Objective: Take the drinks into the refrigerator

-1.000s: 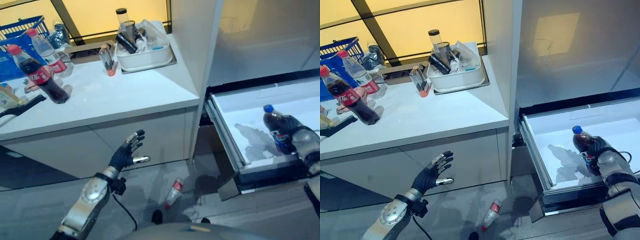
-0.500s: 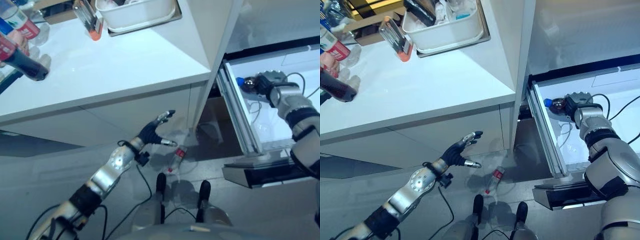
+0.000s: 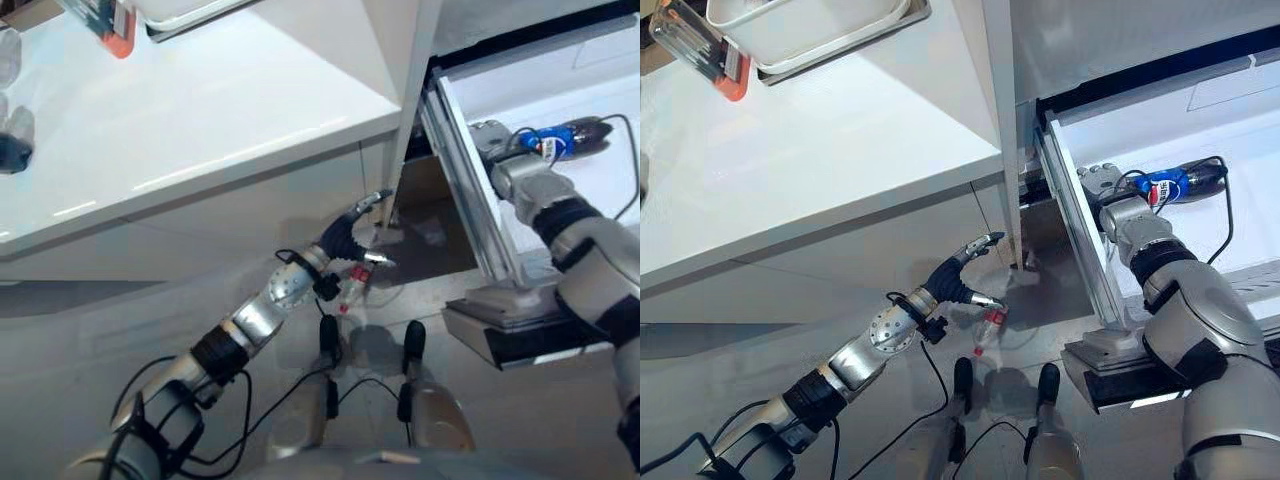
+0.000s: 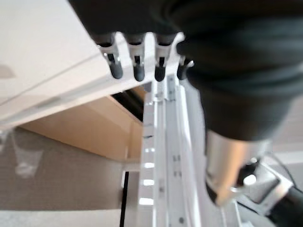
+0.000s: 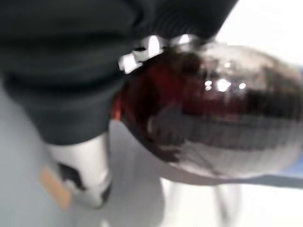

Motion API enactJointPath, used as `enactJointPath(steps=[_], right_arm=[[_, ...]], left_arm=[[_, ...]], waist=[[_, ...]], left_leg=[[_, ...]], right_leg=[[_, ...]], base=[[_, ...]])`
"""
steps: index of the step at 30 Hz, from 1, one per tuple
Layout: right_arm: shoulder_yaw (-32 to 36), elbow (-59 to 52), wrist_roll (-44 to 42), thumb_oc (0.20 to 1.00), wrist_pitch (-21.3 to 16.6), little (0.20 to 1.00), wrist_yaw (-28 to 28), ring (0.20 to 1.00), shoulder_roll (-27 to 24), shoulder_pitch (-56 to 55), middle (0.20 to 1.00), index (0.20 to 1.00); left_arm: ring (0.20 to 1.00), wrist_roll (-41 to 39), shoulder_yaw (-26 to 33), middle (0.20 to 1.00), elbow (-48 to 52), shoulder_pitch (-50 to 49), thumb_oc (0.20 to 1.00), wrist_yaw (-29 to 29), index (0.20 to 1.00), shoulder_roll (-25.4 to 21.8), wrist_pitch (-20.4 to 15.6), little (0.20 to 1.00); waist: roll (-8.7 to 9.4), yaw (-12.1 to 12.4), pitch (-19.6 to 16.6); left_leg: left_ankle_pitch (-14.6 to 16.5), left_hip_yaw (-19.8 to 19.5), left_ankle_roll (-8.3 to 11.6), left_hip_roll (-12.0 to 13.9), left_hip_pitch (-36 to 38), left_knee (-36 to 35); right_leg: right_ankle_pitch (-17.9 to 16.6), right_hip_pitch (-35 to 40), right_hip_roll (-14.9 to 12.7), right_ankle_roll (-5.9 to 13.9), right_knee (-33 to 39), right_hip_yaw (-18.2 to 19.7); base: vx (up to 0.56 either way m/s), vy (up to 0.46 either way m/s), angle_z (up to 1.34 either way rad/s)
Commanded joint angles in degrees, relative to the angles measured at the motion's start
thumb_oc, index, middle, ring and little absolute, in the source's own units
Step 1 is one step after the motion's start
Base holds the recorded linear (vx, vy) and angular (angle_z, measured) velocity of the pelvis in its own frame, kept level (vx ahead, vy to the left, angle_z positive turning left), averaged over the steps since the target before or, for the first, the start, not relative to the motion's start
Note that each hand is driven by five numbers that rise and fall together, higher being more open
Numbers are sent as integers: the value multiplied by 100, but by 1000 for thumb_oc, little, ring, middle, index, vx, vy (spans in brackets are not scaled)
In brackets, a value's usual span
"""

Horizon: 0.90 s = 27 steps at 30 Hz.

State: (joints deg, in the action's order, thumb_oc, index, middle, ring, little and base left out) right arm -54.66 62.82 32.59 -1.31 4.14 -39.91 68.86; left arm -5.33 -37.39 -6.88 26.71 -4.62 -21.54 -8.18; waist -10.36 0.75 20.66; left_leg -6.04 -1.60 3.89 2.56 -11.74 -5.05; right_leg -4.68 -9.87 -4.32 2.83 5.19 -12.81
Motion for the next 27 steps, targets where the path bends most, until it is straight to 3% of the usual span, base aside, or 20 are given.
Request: enactJointPath(steps=[1,7,11,15,22,23,27], right_arm=[[232,-837,-1032,1000,-352,1000,258,1000,320,812,1000,1000],[889,-2139,-2228,1000,-431,1000,209,1000,-650,608,1000,1000],[1992,-3208,-3386,1000,-546,1000,227,1000,-1467,-335,1000,1000],[3455,-4084,-3890,1000,-594,1000,98,1000,-1914,-2068,1000,1000],[5418,-4525,-4514,1000,-714,1000,99,1000,-1898,-4228,1000,1000],[5418,-4525,-4514,1000,-714,1000,99,1000,-1898,-4228,1000,1000],[6776,-4725,-5191,1000,-895,1000,182,1000,-1513,-5352,1000,1000]], left_arm=[[1000,-10,285,1000,406,125,1000,-153,1000,-111,-379,1000],[1000,-194,734,1000,648,-462,1000,-87,1000,-353,-388,1000],[1000,-410,1137,1000,767,-962,1000,66,1000,-483,-390,1000],[1000,-580,1506,1000,981,-1567,1000,343,1000,-766,-390,1000],[1000,-854,2004,1000,1295,-2254,1000,722,1000,-1051,-358,1000],[1000,-854,2004,1000,1295,-2254,1000,722,1000,-1051,-358,1000],[1000,-1087,2224,1000,1529,-2535,1000,960,1000,-1062,-323,1000]], waist=[[379,79,250],[483,-1,156],[530,-98,44],[584,-144,-165],[651,-261,-553],[651,-261,-553],[654,-398,-839]], left_leg=[[130,37,-299,-548,-38,33],[222,52,-322,-554,72,43],[309,89,-350,-556,204,51],[423,96,-380,-570,363,56],[567,152,-411,-571,596,57],[567,152,-411,-571,596,57],[673,199,-416,-545,792,42]], right_leg=[[83,-304,-269,263,-313,345],[122,-212,-274,271,-314,360],[171,-118,-269,271,-347,380],[255,42,-270,274,-357,382],[324,269,-247,288,-292,441],[324,269,-247,288,-292,441],[388,459,-218,292,-243,510]], base=[[0,0,0],[0,0,0],[18,-1,2],[54,2,3],[44,6,-2],[36,8,-8],[89,14,-8]])
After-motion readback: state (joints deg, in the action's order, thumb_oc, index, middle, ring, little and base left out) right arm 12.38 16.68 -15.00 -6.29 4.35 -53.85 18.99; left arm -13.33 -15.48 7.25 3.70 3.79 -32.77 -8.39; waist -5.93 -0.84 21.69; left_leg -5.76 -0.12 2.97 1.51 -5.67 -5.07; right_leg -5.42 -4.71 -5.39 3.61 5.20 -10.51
